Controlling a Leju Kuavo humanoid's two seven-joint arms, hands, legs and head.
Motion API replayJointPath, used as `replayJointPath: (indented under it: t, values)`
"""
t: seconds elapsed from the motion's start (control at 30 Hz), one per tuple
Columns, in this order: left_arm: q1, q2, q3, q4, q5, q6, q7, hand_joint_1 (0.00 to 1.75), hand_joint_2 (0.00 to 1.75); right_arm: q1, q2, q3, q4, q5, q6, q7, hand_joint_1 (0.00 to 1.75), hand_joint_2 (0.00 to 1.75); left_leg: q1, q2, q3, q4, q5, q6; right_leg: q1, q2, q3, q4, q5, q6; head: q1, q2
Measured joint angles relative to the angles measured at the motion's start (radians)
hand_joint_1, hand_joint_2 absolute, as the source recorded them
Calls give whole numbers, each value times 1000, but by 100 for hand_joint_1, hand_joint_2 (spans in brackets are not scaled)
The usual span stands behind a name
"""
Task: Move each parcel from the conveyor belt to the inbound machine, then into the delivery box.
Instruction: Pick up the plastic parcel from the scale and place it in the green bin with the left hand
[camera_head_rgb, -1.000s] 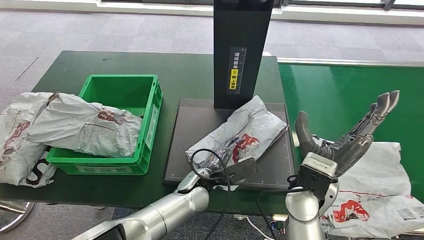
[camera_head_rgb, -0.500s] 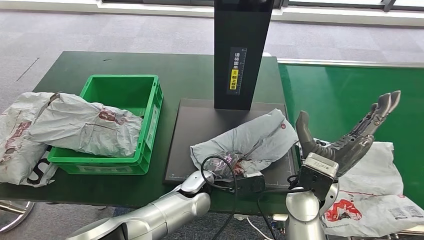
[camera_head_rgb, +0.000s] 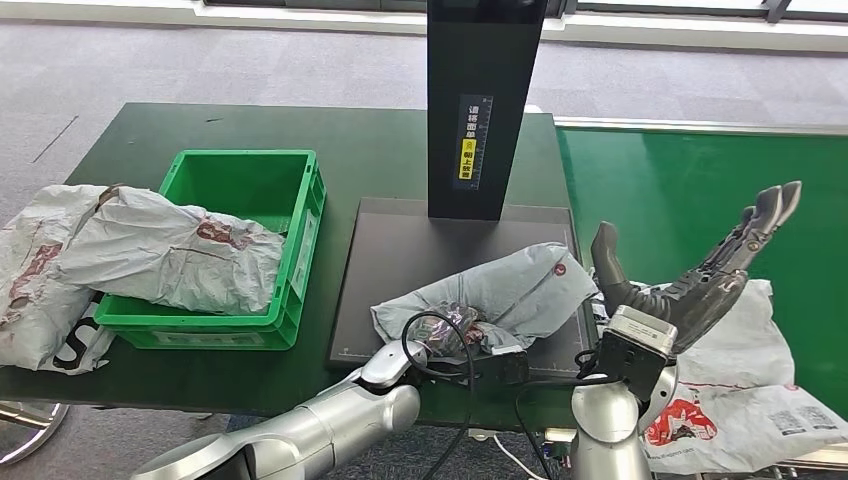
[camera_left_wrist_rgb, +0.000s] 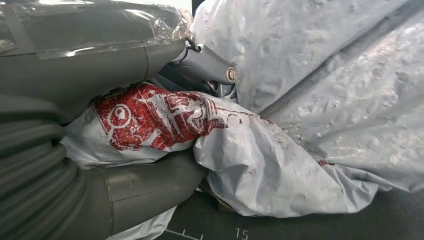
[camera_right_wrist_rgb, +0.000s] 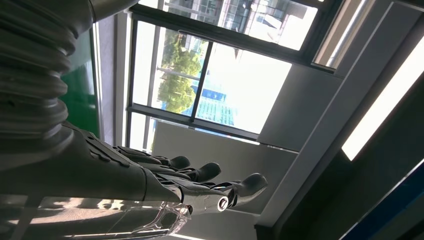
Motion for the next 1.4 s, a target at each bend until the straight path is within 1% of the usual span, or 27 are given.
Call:
replayJointPath:
  t: [0.1, 0.17, 0.27, 0.33, 0.37, 0.4, 0.43, 0.5, 0.53, 0.57, 0.63, 0.67, 0.7, 0.77, 0.83, 0.9, 1.07, 1.23, 1.4]
  values:
    - [0, 0, 0, 3, -2, 14, 3, 175, 175, 0, 0, 0, 0, 0, 0, 0, 0, 175, 0, 0, 0, 0, 0, 0, 0, 0, 0, 0, 0, 0, 0, 0]
    - [0, 0, 0, 6, -10, 50, 8, 175, 175, 0, 0, 0, 0, 0, 0, 0, 0, 175, 0, 0, 0, 0, 0, 0, 0, 0, 0, 0, 0, 0, 0, 0]
    - [-1, 3, 5, 15, -68, 179, 32, 175, 175, 1, 0, -1, 0, 2, 0, 0, 0, 175, 0, 0, 0, 0, 0, 0, 0, 1, -1, 0, 0, 0, 0, 0]
    - [0, 9, 43, 7, -213, 263, 51, 175, 175, 2, 0, -4, 0, 3, 0, 0, 0, 175, 0, 1, 0, 0, 0, 0, 0, 1, -1, 0, 1, 0, 0, 0]
    - [6, 13, 88, -14, -341, 286, 49, 175, 175, 2, 0, -6, -1, 3, 0, 0, 0, 175, 0, 0, 0, 0, 1, 0, 0, 0, -1, 0, 1, 0, 0, 0]
    - [19, 17, 156, -49, -509, 298, 34, 175, 175, 3, -1, -10, -1, 2, 0, 0, 0, 175, 0, 0, 0, 0, 1, 0, 0, 0, -1, 0, 1, 0, 0, 0]
    - [41, 19, 244, -100, -685, 302, 5, 175, 175, 4, -1, -12, -2, 2, 0, 0, 0, 175, 0, 0, 0, 0, 1, 0, 0, 0, -1, 0, 1, 0, 0, 0]
    - [106, 24, 469, -255, -1000, 305, -75, 175, 175, 6, -2, -19, -3, 0, -1, 1, 0, 175, -1, 4, -1, 0, 0, 0, -1, 5, -3, 1, 1, 0, 0, 0]
    - [140, 25, 602, -354, -1094, 305, -116, 175, 175, 7, -2, -21, -3, 0, -1, 1, 0, 175, -1, 9, -1, 0, 0, -1, -1, 9, -4, 1, 2, -1, 0, 0]
    - [169, 25, 736, -452, -1139, 305, -150, 175, 175, 7, -2, -24, -3, -1, -1, 1, 0, 175, -1, 14, -1, 0, -2, -1, -1, 14, -6, 1, 3, -1, 0, 0]
    - [210, 23, 974, -621, -1109, 306, -194, 175, 175, 9, -2, -27, -3, -2, -1, 1, 0, 175, -1, 23, 1, 0, -5, -2, -1, 24, -8, 1, 3, -1, 0, 0]
    - [230, 23, 1060, -688, -1070, 306, -203, 175, 175, 10, -2, -27, -3, -2, -1, 1, 0, 175, -1, 26, 3, 0, -6, -3, -1, 26, -8, 1, 3, -2, -1, 0]
    - [253, 25, 1124, -748, -1042, 306, -207, 175, 175, 12, -2, -28, -3, -3, -1, 1, 0, 175, 0, 26, 3, 0, -5, -3, 0, 26, -7, 2, 3, -3, -1, 0]
    - [296, 26, 1211, -852, -1018, 307, -209, 175, 175, 14, -3, -30, -3, -4, -1, 1, 0, 175, 3, 18, 1, -1, -3, -4, 3, 18, -6, 2, 1, -4, -2, 0]
    - [326, 23, 1276, -938, -1005, 307, -216, 175, 175, 14, -3, -29, -3, -5, 0, 1, 0, 175, 4, 10, -1, -1, -2, -5, 4, 10, -5, 2, 0, -6, -2, 0]
    - [345, 23, 1339, -1004, -987, 307, -229, 175, 175, 14, -3, -29, -3, -8, 0, 1, 0, 175, 4, 8, -1, -1, -2, -6, 4, 9, -5, 3, 0, -6, -2, 0]
    - [368, 23, 1465, -1106, -956, 306, -268, 175, 175, 14, -3, -29, -2, -18, 0, 1, 0, 175, 4, 8, -1, -1, -2, -6, 4, 8, -5, 3, -1, -6, -2, 0]
    - [370, 23, 1541, -1144, -1000, 306, -251, 175, 175, 14, -3, -29, -2, -20, 0, 1, 0, 175, 4, 7, -1, -1, -2, -6, 4, 7, -5, 2, -1, -6, -2, 0]
    - [370, 23, 1576, -1147, -1009, 306, -249, 175, 175, 14, -3, -28, -2, -20, 0, 1, 0, 175, 4, 7, -1, -1, -2, -6, 4, 7, -5, 2, -1, -6, -2, 0]
